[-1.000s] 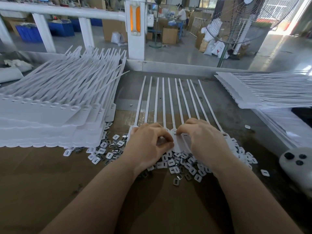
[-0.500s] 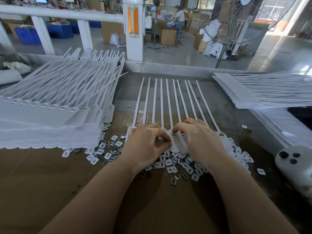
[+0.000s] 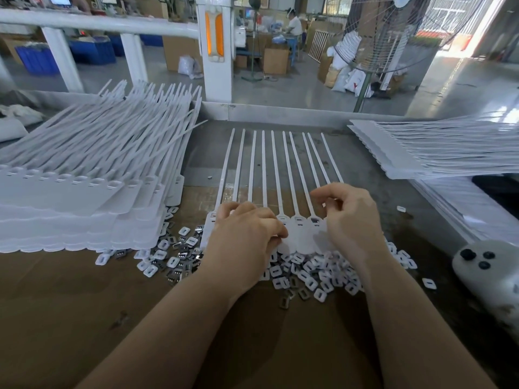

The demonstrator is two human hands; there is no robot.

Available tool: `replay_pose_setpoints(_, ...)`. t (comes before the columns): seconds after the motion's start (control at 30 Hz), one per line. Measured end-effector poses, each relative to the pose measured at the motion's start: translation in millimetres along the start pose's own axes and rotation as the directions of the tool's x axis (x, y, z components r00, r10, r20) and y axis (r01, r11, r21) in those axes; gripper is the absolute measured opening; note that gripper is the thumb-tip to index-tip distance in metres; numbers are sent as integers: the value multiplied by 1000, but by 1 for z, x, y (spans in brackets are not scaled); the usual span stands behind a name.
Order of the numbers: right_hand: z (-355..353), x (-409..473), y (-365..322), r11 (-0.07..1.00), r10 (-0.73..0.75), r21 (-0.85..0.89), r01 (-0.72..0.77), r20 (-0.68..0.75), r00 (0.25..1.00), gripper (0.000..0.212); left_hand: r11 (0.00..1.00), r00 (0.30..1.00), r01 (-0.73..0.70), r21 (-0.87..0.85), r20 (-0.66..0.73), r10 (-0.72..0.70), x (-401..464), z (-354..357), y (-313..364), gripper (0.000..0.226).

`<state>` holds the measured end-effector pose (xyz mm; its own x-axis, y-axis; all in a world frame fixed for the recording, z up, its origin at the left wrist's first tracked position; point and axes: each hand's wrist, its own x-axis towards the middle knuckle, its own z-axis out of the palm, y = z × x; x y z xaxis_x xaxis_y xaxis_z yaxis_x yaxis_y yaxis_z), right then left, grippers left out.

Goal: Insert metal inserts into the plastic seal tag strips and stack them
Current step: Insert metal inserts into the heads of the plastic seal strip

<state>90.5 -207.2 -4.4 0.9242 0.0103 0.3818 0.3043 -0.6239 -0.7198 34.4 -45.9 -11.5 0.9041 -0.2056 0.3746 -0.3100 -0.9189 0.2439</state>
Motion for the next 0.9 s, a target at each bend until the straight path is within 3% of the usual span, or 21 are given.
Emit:
replay_pose_setpoints(0.13,0,1,2,1000,-2,1,2,-19,1000,32,999,999,-43,-28,-12,42,-2,-3,9,24)
replay_pose_setpoints(0.33,0,1,2,1000,4,-24,-5,-35,999,28,942,986,-135,-308,55,159,-5,-3,12,13)
replay_pose_setpoints(0.5,0,2,5,999,24,-23,-24,-23,999,28,934,946,-195,-299,193,260,-4,3,14,17)
replay_pose_setpoints(0.63,0,3,5,999,20,-28,-20,-8,1000,28,940,947,-194,-280,196,254,-3,6,13,19)
replay_pose_setpoints(0.73,-1,2,3,999,9,32,-9,3,1000,27,928,984,-65,-367,128,120,-1,6,14,16)
replay_pose_setpoints(0.8,-3,1,-2,992,-11,125,7,28,1000,24,865,997,78,-496,58,-57,2,3,12,9)
replay_pose_setpoints(0.9,-8,-4,-13,952,-81,305,34,144,986,19,744,959,220,-631,0,-284,5,-2,7,12)
